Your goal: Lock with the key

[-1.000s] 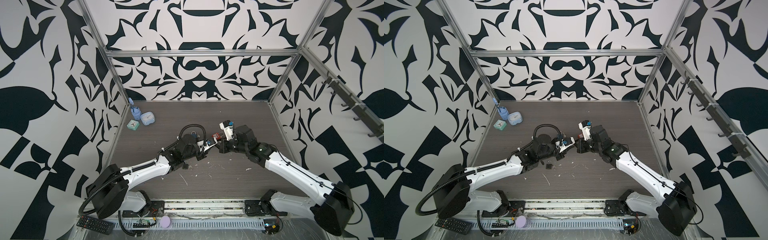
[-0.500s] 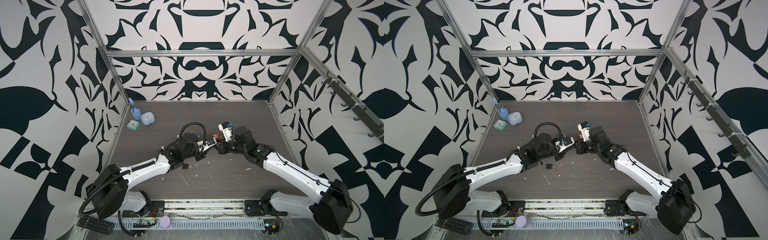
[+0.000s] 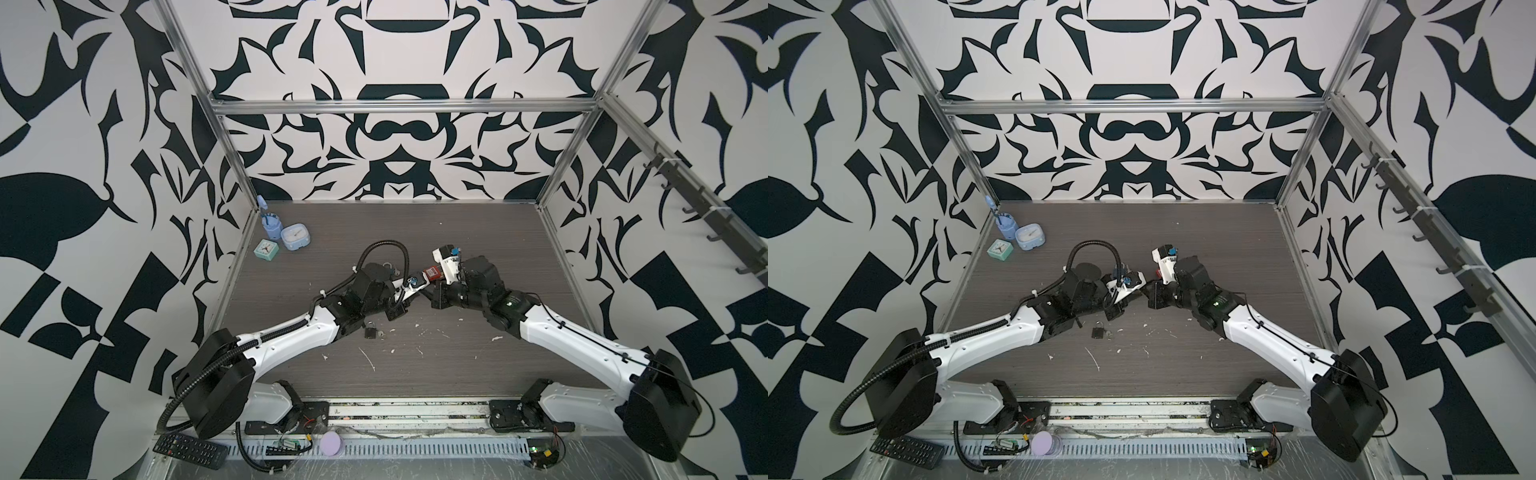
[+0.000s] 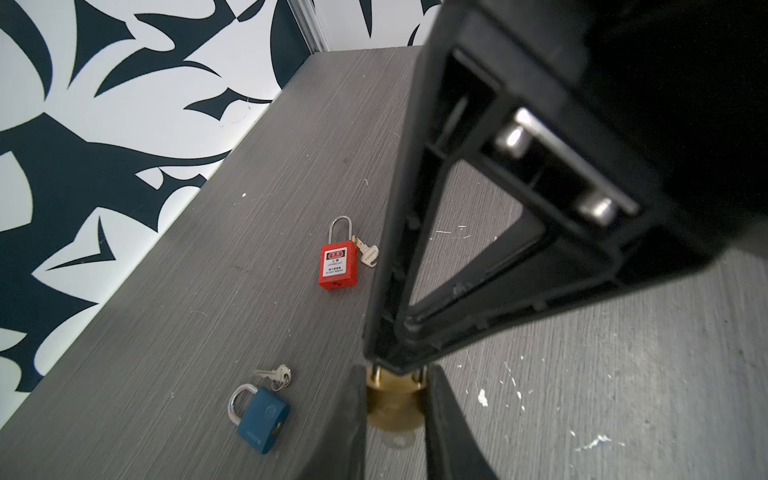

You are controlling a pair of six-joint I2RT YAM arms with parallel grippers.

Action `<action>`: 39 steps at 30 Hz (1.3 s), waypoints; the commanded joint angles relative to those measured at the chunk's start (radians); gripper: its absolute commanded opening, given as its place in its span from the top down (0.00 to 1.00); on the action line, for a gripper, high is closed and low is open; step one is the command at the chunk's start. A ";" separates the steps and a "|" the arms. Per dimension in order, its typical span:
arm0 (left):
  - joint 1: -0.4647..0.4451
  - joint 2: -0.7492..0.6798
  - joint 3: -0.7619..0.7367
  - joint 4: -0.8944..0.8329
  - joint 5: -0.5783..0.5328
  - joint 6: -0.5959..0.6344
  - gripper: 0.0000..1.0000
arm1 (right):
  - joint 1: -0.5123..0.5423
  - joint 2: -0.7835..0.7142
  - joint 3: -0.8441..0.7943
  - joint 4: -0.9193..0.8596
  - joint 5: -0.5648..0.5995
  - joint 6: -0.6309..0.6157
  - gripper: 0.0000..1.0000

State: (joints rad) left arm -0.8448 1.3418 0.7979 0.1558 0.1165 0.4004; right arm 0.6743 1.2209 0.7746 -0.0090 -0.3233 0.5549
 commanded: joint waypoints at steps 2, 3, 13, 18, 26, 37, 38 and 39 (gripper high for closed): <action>0.008 -0.104 0.107 0.410 0.067 -0.008 1.00 | 0.082 0.073 -0.067 -0.181 -0.123 0.021 1.00; 0.011 -0.107 0.103 0.414 0.062 -0.008 1.00 | 0.086 0.074 -0.067 -0.181 -0.122 0.022 1.00; 0.062 -0.132 0.081 0.442 0.033 -0.007 1.00 | 0.131 0.105 -0.081 -0.140 -0.127 0.057 1.00; 0.071 -0.136 0.077 0.444 0.036 -0.005 1.00 | 0.137 0.105 -0.078 -0.135 -0.126 0.062 1.00; 0.072 -0.148 0.031 0.330 0.095 0.034 1.00 | 0.133 0.067 -0.008 -0.208 -0.087 0.015 1.00; 0.067 -0.237 -0.138 0.117 0.149 0.197 1.00 | 0.036 -0.044 0.124 -0.373 -0.105 -0.077 1.00; 0.064 -0.240 -0.138 0.098 0.153 0.219 1.00 | 0.028 -0.053 0.127 -0.379 -0.112 -0.080 1.00; 0.064 -0.239 -0.138 0.086 0.156 0.233 1.00 | 0.021 -0.060 0.130 -0.386 -0.118 -0.083 1.00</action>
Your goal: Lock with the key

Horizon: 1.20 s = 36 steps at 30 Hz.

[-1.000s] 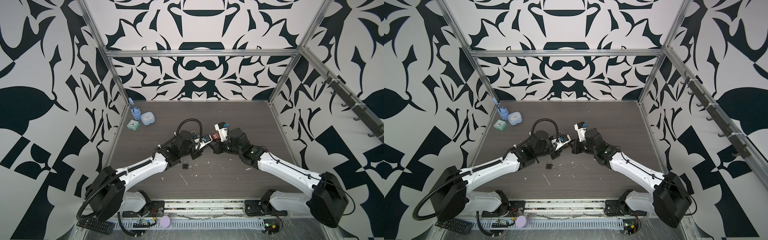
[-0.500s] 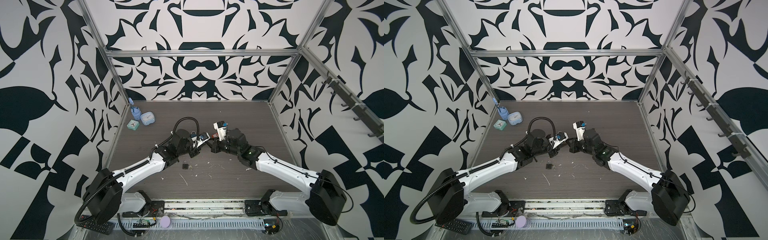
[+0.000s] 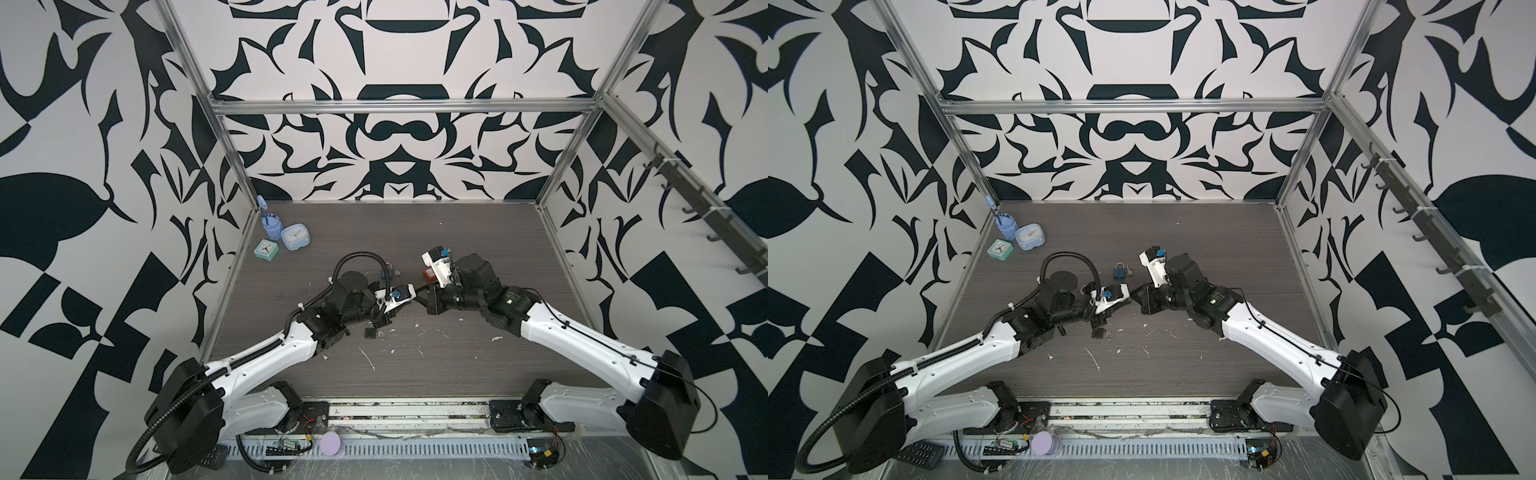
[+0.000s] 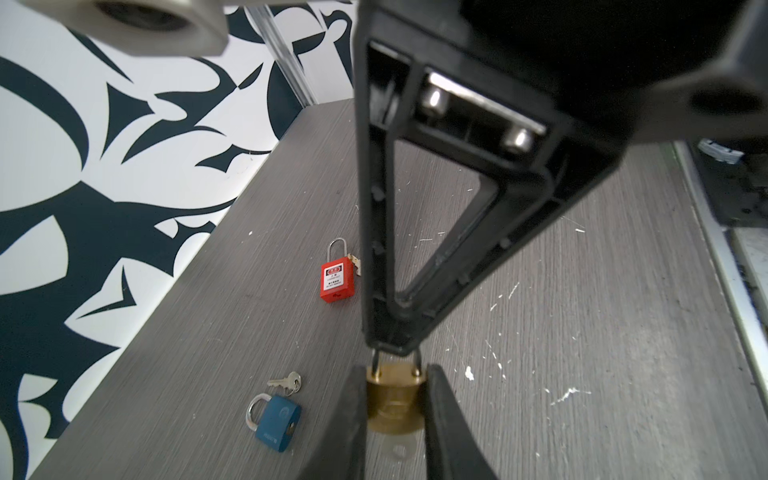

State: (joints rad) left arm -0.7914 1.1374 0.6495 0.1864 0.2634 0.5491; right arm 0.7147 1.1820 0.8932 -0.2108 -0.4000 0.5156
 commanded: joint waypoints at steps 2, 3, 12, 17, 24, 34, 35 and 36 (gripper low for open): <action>0.011 -0.028 0.021 0.018 0.026 0.125 1.00 | -0.027 -0.028 0.018 -0.190 -0.054 -0.047 0.98; 0.011 -0.023 0.032 -0.016 0.045 0.153 1.00 | -0.030 -0.031 0.023 -0.196 -0.058 -0.049 0.94; 0.011 -0.020 0.081 -0.156 0.037 0.295 1.00 | -0.041 -0.079 0.050 -0.243 -0.084 -0.070 0.76; 0.011 -0.041 0.078 -0.246 0.069 0.471 1.00 | -0.041 -0.102 0.049 -0.221 -0.103 -0.071 0.66; 0.011 -0.047 0.116 -0.351 0.077 0.602 1.00 | -0.041 -0.080 0.013 -0.112 -0.153 0.104 0.55; 0.010 0.015 0.114 -0.231 0.036 0.487 1.00 | -0.051 -0.069 -0.062 0.002 -0.155 0.424 0.49; 0.009 0.020 0.115 -0.224 0.018 0.479 1.00 | -0.053 -0.068 -0.070 0.015 -0.157 0.453 0.49; 0.008 0.025 0.116 -0.215 0.000 0.472 1.00 | -0.055 -0.066 -0.075 0.030 -0.163 0.474 0.50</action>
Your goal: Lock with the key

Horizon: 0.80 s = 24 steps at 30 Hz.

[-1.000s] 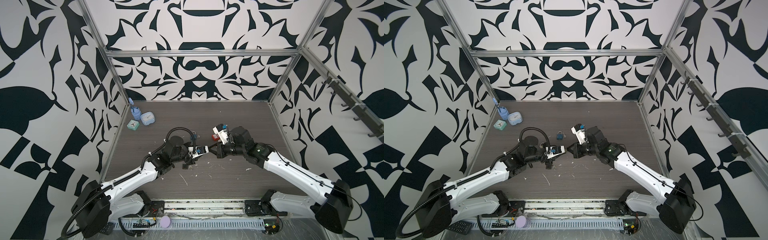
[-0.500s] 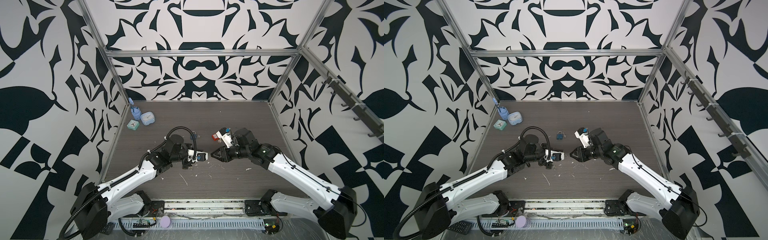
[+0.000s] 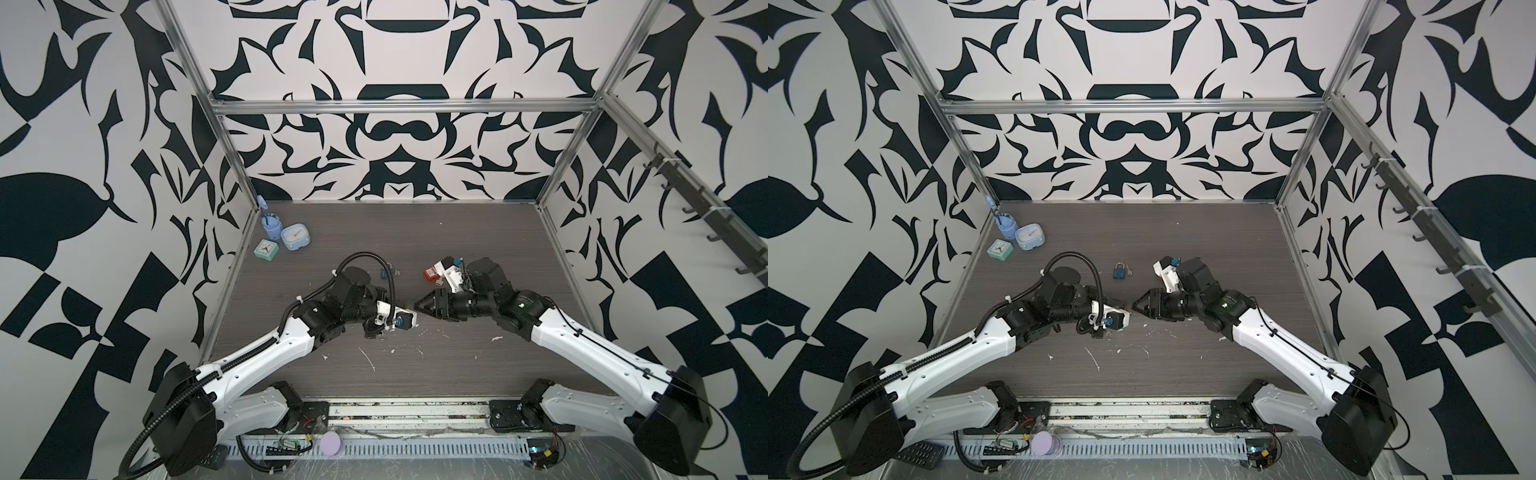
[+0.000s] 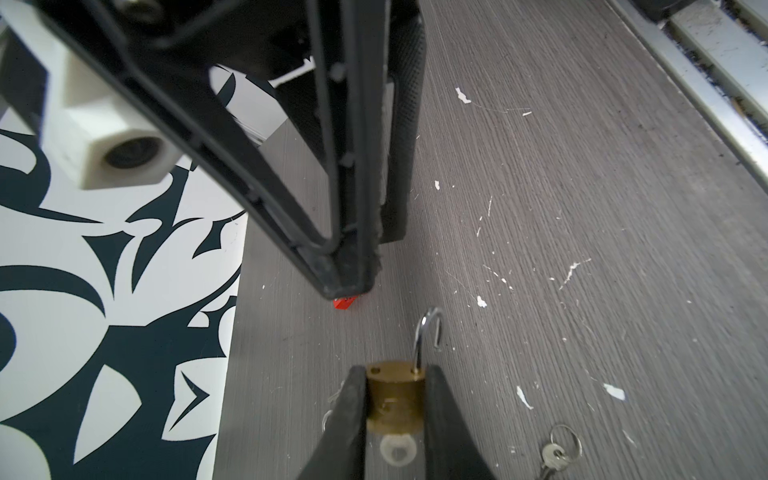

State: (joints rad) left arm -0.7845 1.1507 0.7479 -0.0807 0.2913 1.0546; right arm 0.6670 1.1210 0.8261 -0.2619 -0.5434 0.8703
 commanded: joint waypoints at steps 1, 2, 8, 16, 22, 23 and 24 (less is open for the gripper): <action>-0.001 0.017 0.019 0.061 -0.048 -0.043 1.00 | -0.009 -0.003 -0.016 0.096 -0.025 0.142 0.50; -0.001 0.023 0.022 0.067 -0.065 -0.047 1.00 | -0.010 0.000 -0.022 0.112 -0.030 0.162 0.51; -0.017 0.039 0.035 0.067 -0.080 -0.062 1.00 | -0.010 0.038 -0.068 0.225 -0.057 0.255 0.55; -0.028 0.046 0.035 0.082 -0.099 -0.072 1.00 | -0.010 0.081 -0.109 0.318 -0.082 0.312 0.61; -0.038 0.049 0.030 0.082 -0.090 -0.058 1.00 | -0.009 0.098 -0.105 0.357 -0.081 0.323 0.62; -0.038 0.052 0.030 0.081 -0.090 -0.058 1.00 | -0.010 0.101 -0.104 0.367 -0.081 0.324 0.62; -0.039 0.053 0.031 0.079 -0.090 -0.055 1.00 | -0.010 0.104 -0.101 0.372 -0.079 0.323 0.62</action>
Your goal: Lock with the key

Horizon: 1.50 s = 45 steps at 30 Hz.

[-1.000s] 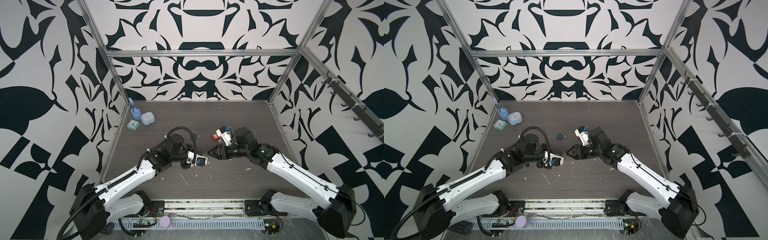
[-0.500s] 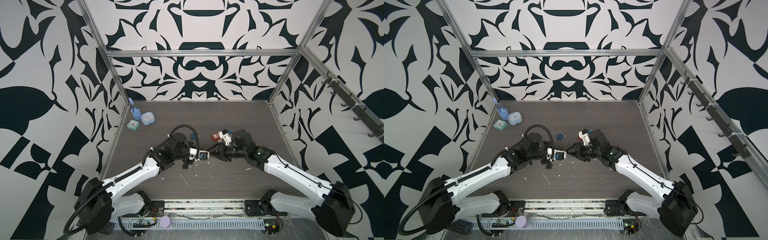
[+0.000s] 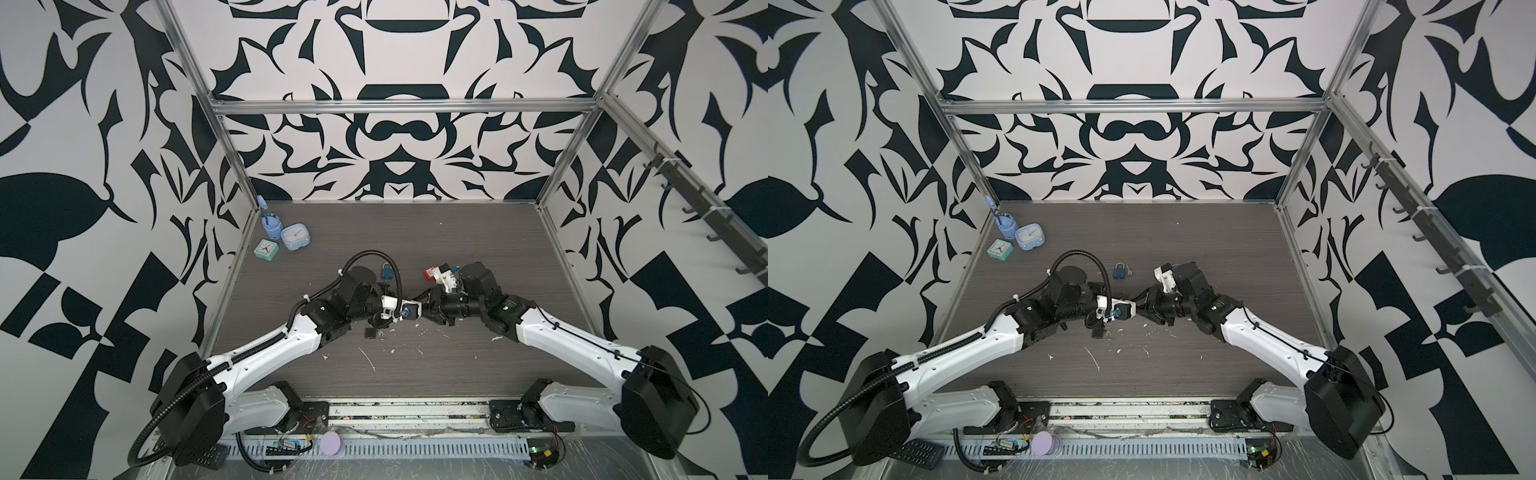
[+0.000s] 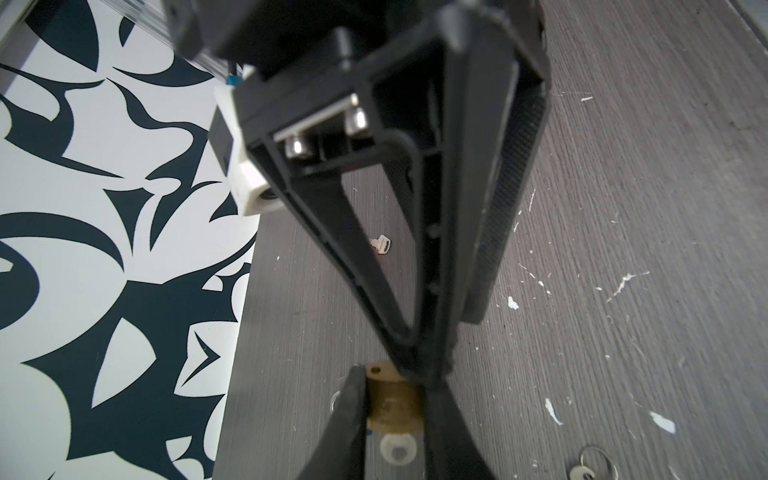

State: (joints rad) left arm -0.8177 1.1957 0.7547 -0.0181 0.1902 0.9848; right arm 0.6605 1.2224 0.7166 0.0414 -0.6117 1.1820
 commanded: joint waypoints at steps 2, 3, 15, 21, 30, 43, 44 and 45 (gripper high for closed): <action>-0.009 0.008 0.021 0.017 0.012 0.020 1.00 | -0.004 0.009 0.013 0.077 -0.009 0.013 0.64; -0.009 0.006 0.021 0.017 0.013 0.021 1.00 | -0.004 0.011 0.012 0.081 -0.010 0.012 0.64; -0.011 0.001 0.012 0.014 0.015 0.023 1.00 | -0.004 -0.009 0.032 0.050 0.024 -0.040 0.74; -0.011 0.000 0.015 0.011 0.021 0.024 1.00 | -0.005 -0.015 0.038 0.046 0.033 -0.045 0.65; -0.017 -0.002 0.011 0.002 0.027 0.026 1.00 | -0.005 -0.021 0.035 0.080 0.048 -0.033 0.68; -0.029 0.005 0.010 -0.013 0.027 0.012 1.00 | -0.015 -0.020 0.034 0.112 0.055 -0.017 0.66; -0.031 0.008 0.009 -0.013 0.027 0.011 1.00 | -0.016 -0.018 0.034 0.115 0.055 -0.015 0.65; -0.032 0.010 0.009 -0.013 0.026 0.009 1.00 | -0.017 -0.017 0.034 0.121 0.053 -0.012 0.65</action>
State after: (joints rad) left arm -0.8341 1.1999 0.7547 -0.0303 0.1814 0.9924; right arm 0.6464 1.2293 0.7174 0.0929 -0.5663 1.1637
